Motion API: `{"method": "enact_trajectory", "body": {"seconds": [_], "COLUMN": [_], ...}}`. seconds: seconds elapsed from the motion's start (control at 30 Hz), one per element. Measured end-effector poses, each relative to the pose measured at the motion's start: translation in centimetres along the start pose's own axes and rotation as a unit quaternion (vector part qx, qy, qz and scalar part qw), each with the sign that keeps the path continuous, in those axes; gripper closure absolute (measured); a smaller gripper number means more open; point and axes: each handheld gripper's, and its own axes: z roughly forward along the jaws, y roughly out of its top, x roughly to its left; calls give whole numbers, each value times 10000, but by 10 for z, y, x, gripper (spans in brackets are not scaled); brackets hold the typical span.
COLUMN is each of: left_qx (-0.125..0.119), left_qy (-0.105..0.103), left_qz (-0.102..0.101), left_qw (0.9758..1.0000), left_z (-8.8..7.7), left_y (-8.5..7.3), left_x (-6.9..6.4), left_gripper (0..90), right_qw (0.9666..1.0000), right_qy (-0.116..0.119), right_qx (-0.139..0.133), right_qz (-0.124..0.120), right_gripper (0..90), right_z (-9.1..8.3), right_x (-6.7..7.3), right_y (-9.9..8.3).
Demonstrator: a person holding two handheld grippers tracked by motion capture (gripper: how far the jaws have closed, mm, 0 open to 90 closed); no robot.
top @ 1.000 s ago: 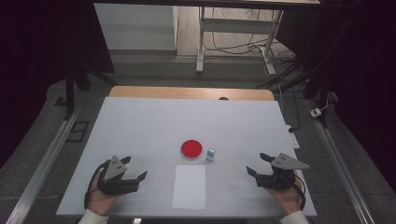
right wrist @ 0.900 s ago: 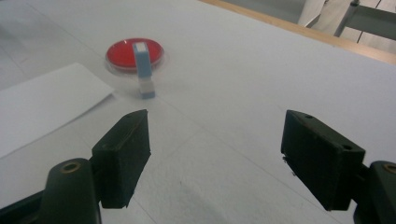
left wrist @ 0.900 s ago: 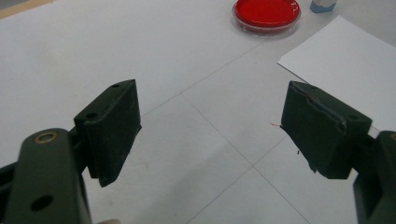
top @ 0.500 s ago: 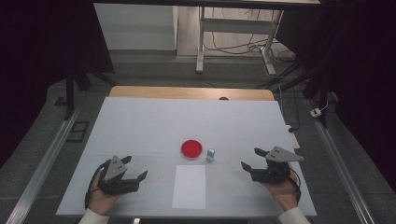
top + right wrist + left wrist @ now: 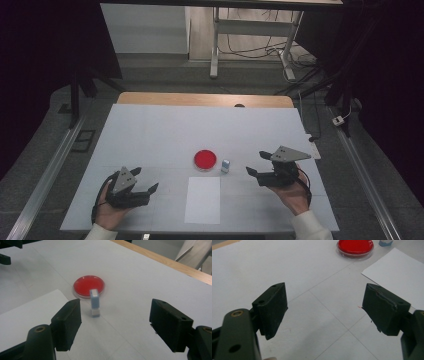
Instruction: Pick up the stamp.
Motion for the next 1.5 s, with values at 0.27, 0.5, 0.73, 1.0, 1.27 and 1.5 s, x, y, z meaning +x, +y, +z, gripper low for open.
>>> {"method": "enact_trajectory", "body": {"seconds": [0.27, 0.5, 0.73, 1.0, 1.27, 1.5], "left_qx": [6, 25, 27, 18, 39, 39], "left_qy": [2, 12, 6, -2, -20, -21], "left_qz": [10, 25, 16, 9, -2, -30], "left_qw": [10000, 10000, 10000, 10000, 10000, 10000], "left_z": [1, 2, 3, 3, 3, 2], "left_y": [0, -1, -1, -1, -2, -4], "left_x": [0, 0, 0, 0, 0, 1], "left_gripper": [201, 201, 201, 201, 201, 201], "right_qw": [9997, 9991, 9985, 9971, 9947, 9942], "right_qy": [140, 222, 244, 405, 473, 548], "right_qx": [181, 337, 464, 640, 880, 904], "right_qz": [-83, -123, -121, -95, -228, -218], "right_gripper": [251, 251, 252, 271, 296, 342], "right_z": [19, 32, 46, 56, 75, 87], "right_x": [4, 8, 6, 7, 12, 14], "right_y": [10, 18, 24, 22, 19, 16]}}
